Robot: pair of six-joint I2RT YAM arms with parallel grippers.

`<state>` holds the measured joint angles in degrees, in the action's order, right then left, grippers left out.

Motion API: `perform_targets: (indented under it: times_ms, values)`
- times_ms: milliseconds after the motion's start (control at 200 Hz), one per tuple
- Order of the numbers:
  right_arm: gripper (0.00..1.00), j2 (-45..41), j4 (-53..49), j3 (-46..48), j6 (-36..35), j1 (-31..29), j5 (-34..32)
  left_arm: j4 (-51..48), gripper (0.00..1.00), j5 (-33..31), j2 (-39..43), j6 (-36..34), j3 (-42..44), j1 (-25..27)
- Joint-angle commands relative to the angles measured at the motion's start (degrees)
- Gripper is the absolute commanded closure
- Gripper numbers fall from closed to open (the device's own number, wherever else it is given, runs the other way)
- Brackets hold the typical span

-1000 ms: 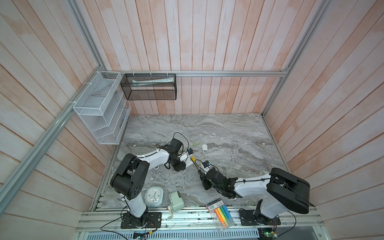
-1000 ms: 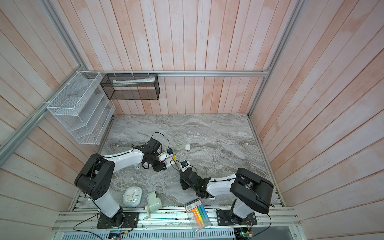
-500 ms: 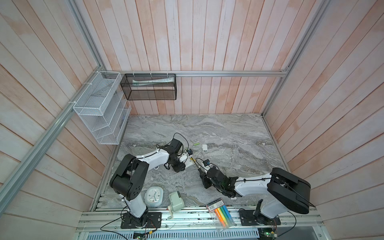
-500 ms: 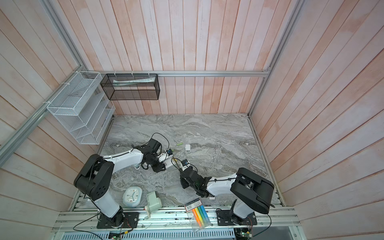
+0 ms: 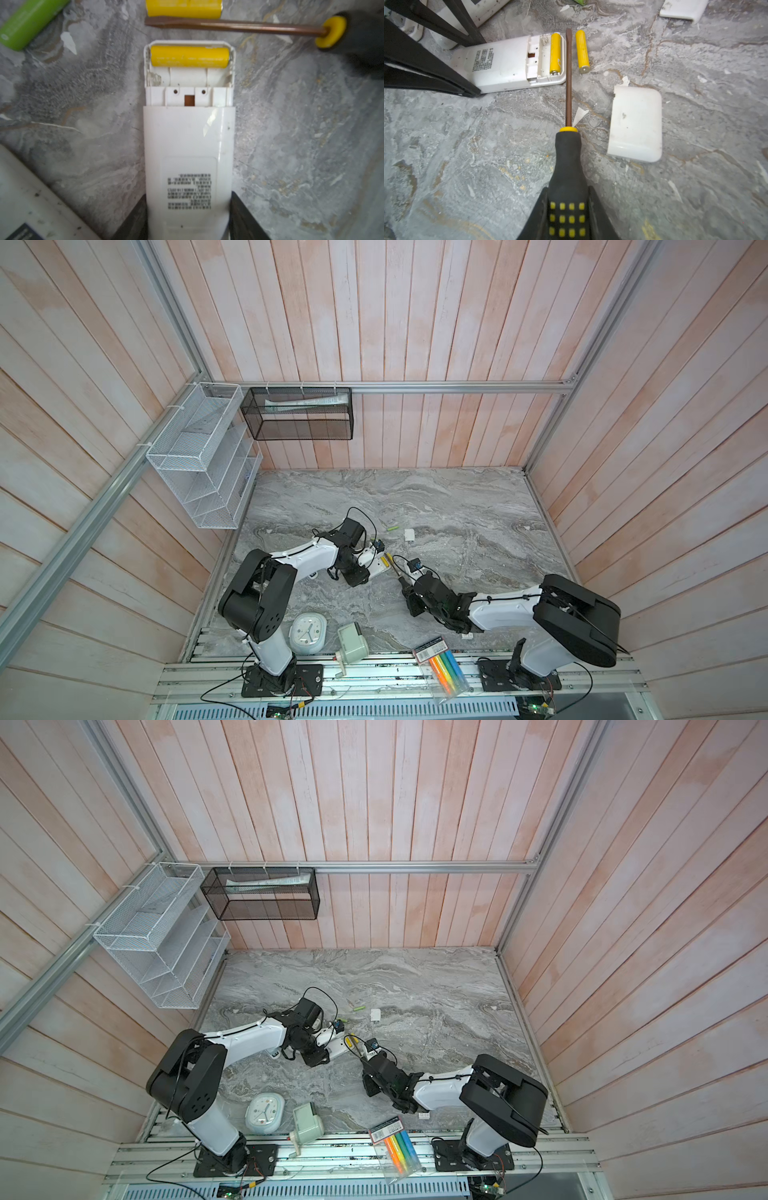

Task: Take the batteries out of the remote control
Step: 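Pry the remaining yellow battery out with the screwdriver tip using the right gripper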

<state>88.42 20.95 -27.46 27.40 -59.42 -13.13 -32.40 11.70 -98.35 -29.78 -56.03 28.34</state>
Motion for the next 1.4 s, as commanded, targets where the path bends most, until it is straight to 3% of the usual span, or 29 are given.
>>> perform_targets:
  times_ms: [0,315,615,1225,1395]
  values:
    - [1.00,0.1,-1.1,-1.8,0.4,0.4,0.4,-5.7,0.51,-1.6,0.6,1.5,1.5,0.2]
    - [1.00,-6.5,-14.3,-5.7,3.1,0.4,3.6,-4.7,0.51,-1.4,0.2,9.2,0.7,0.2]
    - [1.00,-6.8,-24.6,-8.6,8.4,0.1,10.3,-1.7,0.51,-2.4,1.2,17.3,2.0,2.3]
    - [1.00,1.9,-42.1,-22.9,9.5,-0.2,6.1,-0.7,0.54,-6.1,1.3,21.7,2.6,7.7]
    - [1.00,4.1,-41.4,-24.7,10.1,-0.3,5.3,-1.0,0.54,-5.8,0.8,22.3,2.6,8.0]
